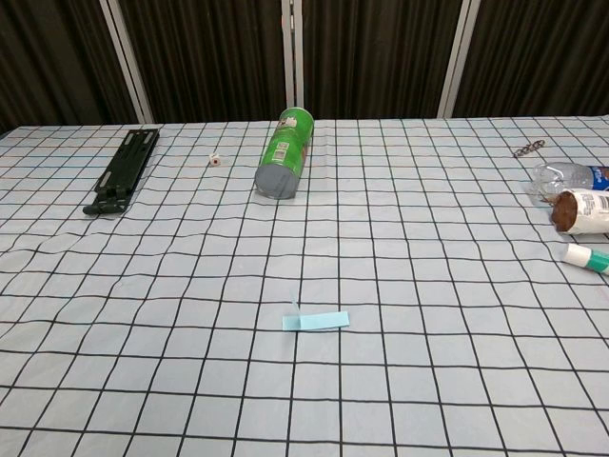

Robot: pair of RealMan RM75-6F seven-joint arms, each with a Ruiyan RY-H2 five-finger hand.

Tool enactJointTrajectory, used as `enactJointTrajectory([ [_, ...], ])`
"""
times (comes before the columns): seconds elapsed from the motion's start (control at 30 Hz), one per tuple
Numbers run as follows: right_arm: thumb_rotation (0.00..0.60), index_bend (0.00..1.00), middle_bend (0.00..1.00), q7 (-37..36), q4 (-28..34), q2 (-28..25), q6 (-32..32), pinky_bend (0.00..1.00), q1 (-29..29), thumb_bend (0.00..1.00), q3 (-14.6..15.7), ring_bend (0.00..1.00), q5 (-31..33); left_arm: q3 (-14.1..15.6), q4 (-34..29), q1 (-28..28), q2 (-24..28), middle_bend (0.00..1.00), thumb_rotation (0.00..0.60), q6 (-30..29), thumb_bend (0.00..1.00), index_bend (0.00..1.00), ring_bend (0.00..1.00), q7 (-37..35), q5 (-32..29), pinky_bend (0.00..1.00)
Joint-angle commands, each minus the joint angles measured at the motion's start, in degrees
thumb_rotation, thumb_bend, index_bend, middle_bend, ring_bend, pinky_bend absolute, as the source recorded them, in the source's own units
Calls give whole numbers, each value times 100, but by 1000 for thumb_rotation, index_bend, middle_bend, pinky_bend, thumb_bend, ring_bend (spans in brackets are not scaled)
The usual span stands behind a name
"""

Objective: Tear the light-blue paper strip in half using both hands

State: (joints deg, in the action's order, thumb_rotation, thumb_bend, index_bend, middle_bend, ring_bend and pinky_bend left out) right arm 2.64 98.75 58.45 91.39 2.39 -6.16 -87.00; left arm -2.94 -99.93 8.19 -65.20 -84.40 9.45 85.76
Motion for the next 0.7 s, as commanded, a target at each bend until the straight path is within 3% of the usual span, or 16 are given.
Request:
enactJointTrajectory([
  [0.03, 600, 0, 0, -18, 13, -4, -12, 0, -3, 0, -6, 0, 16, 2, -4, 4, 11, 0, 600, 29, 19, 0, 0, -7, -18, 0],
  [0.23, 600, 0, 0, -22, 39, -9, -35, 0, 3, 0, 11, 0, -22, 59, 142, 108, -53, 0, 600, 229, 19, 0, 0, -138, 85, 0],
  [0.4, 600, 0, 0, -39, 33, -11, -81, 0, 19, 0, -8, 0, 31, 134, 611, 411, -345, 0, 600, 524, 36, 18, 0, -527, 523, 0],
  [0.57, 600, 0, 0, -75, -28, 11, -130, 0, 49, 0, -61, 0, 130, 82, 925, 908, -639, 0, 600, 941, 179, 195, 0, -652, 922, 0],
  [0.7, 600, 0, 0, 25, -102, 53, -165, 0, 77, 0, -146, 0, 306, -90, 1593, 2048, -1295, 0, 600, 1674, 308, 323, 0, -777, 1795, 0],
])
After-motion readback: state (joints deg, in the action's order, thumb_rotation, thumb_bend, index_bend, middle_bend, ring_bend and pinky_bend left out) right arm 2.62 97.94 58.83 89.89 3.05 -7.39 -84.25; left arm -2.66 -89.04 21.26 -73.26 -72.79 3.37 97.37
